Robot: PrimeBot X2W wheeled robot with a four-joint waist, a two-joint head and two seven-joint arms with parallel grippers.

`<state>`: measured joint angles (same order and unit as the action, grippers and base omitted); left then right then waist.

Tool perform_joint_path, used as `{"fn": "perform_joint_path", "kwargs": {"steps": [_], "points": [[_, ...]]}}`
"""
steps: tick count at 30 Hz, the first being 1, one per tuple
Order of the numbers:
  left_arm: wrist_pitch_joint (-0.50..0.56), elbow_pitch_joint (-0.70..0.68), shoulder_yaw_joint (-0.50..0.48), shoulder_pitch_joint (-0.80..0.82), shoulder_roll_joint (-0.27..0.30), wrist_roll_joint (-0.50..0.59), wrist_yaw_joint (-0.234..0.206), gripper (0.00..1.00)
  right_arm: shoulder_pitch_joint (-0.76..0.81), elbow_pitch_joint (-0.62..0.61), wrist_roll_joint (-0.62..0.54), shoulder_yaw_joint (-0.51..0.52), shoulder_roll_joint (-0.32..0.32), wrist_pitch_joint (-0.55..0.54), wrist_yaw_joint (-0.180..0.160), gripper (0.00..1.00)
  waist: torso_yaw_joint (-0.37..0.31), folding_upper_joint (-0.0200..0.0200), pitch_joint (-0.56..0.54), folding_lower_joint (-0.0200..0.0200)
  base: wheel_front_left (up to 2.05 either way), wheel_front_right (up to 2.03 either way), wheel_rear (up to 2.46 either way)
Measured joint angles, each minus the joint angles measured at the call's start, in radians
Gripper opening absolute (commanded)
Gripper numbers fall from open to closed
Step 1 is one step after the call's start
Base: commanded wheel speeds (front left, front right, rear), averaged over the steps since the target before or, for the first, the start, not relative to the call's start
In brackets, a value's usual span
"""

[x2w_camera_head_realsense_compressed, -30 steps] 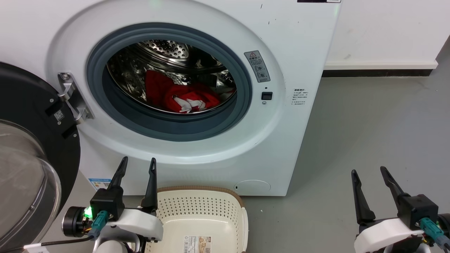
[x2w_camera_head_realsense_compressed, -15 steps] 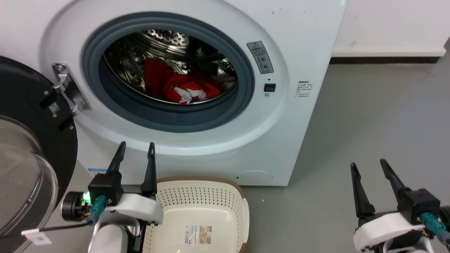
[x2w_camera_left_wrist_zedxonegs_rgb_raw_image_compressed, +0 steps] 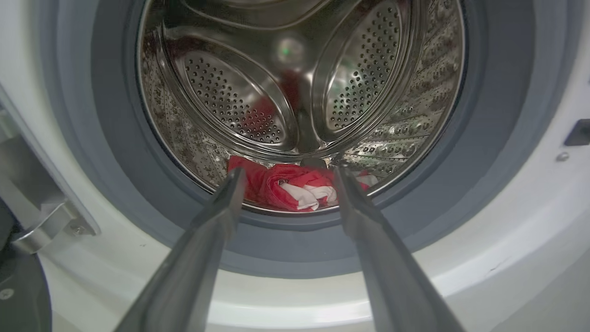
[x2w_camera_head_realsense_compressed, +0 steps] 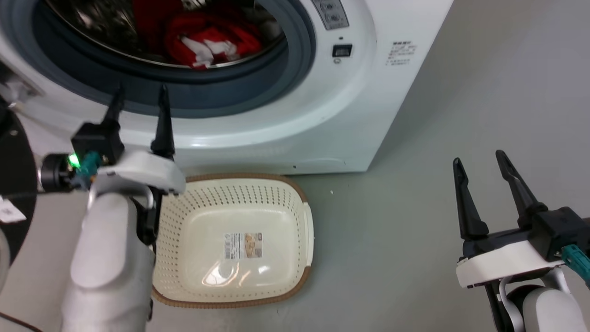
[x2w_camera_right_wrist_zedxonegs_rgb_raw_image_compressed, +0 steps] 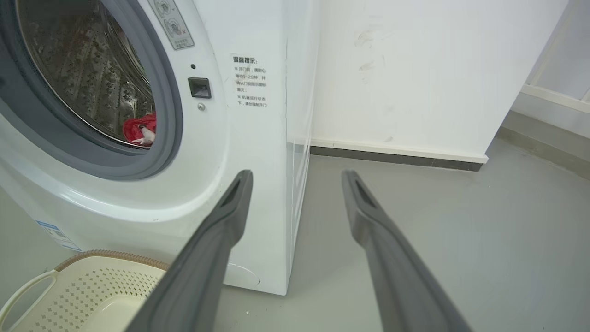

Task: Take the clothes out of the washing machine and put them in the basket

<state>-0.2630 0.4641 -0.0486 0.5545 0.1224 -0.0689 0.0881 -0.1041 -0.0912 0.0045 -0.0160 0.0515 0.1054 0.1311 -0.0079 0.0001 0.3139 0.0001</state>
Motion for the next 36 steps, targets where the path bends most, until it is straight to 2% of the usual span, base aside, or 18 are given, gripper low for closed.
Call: {"fn": "perform_joint_path", "kwargs": {"steps": [11, 20, 21, 30, 36], "points": [[0.001, 0.24, 0.003, 0.297, 0.11, -0.002, 0.021, 1.0, -0.051, 0.017, 0.047, -0.031, 0.0, 0.046, 0.0, 1.0, -0.058, 0.0, 0.186, 0.0, 0.0, 0.0, 0.0], [0.103, 0.416, 0.047, 0.586, 0.228, 0.008, 0.035, 1.0, -0.11, 0.054, 0.09, -0.091, 0.0, 0.094, 0.0, 1.0, -0.126, 0.0, 0.304, 0.0001, 0.0, 0.0, 0.0], [0.147, 0.455, 0.073, 0.673, 0.256, 0.016, 0.038, 1.0, -0.122, 0.067, 0.112, -0.107, 0.0, 0.108, 0.0, 1.0, -0.156, 0.0, 0.335, 0.0001, 0.0, 0.0, 0.0], [0.315, 0.547, 0.17, 0.89, 0.335, 0.028, 0.041, 1.0, -0.149, 0.104, 0.156, -0.156, 0.0, 0.141, 0.0, 1.0, -0.241, 0.0, 0.418, 0.0001, 0.0, 0.0, 0.0], [0.513, 0.586, 0.286, 1.005, 0.386, -0.039, 0.041, 1.0, -0.164, 0.121, 0.19, -0.193, 0.0, 0.151, 0.0, 1.0, -0.289, 0.0, 0.478, 0.0, 0.0, 0.0, 0.0]]}}
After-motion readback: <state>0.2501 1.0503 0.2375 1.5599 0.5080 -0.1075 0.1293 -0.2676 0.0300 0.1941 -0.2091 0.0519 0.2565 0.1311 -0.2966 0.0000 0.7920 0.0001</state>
